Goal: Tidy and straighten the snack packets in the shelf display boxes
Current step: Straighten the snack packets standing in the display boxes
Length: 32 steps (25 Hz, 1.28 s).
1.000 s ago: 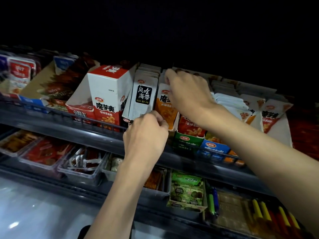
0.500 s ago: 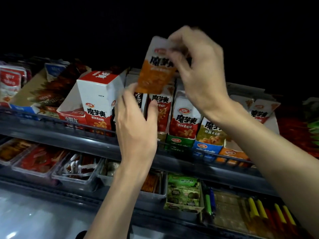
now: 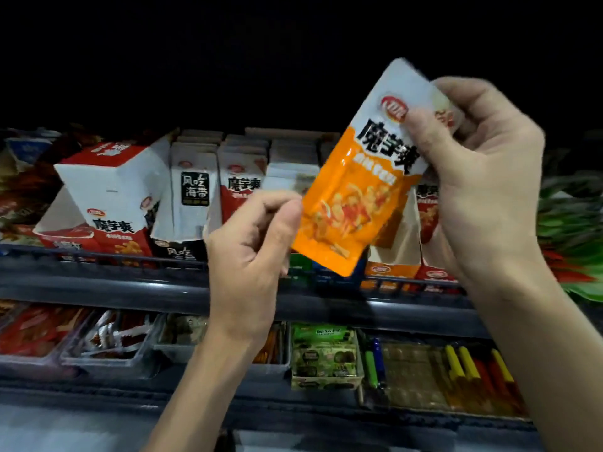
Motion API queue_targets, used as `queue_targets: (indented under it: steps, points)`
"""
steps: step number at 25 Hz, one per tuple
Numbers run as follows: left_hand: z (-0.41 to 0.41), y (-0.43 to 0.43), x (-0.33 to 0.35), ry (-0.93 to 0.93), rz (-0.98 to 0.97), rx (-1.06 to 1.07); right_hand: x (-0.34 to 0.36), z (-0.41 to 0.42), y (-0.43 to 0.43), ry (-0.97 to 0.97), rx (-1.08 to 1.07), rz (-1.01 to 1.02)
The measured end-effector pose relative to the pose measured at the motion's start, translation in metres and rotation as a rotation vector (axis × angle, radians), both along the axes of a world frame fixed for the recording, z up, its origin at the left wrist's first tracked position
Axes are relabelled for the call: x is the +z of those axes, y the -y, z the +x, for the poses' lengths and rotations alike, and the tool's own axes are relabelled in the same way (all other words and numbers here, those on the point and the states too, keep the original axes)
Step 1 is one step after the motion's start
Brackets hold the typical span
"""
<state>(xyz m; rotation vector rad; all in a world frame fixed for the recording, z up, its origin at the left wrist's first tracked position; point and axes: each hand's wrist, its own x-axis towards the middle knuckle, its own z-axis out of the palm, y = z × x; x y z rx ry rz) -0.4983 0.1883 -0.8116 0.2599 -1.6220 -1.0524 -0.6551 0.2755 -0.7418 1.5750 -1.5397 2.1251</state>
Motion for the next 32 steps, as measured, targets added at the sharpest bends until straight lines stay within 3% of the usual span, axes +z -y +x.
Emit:
queue_targets:
  steps: [9, 22, 26, 32]
  points:
    - [-0.041, -0.027, -0.011, 0.173, 0.097, -0.298, -0.015, -0.026, -0.022, 0.219, 0.042, 0.121]
    - [-0.06, -0.035, -0.017, 0.198, -0.065, -0.087, -0.014, -0.034, -0.04, 0.302, 0.022, 0.312]
    - [-0.057, -0.036, -0.012, 0.203, -0.007, -0.136, -0.014, -0.03, -0.036, 0.375, -0.011, 0.195]
    - [-0.057, -0.038, -0.007, 0.253, 0.059, -0.089, -0.003, -0.037, -0.018, 0.202, -0.056, 0.214]
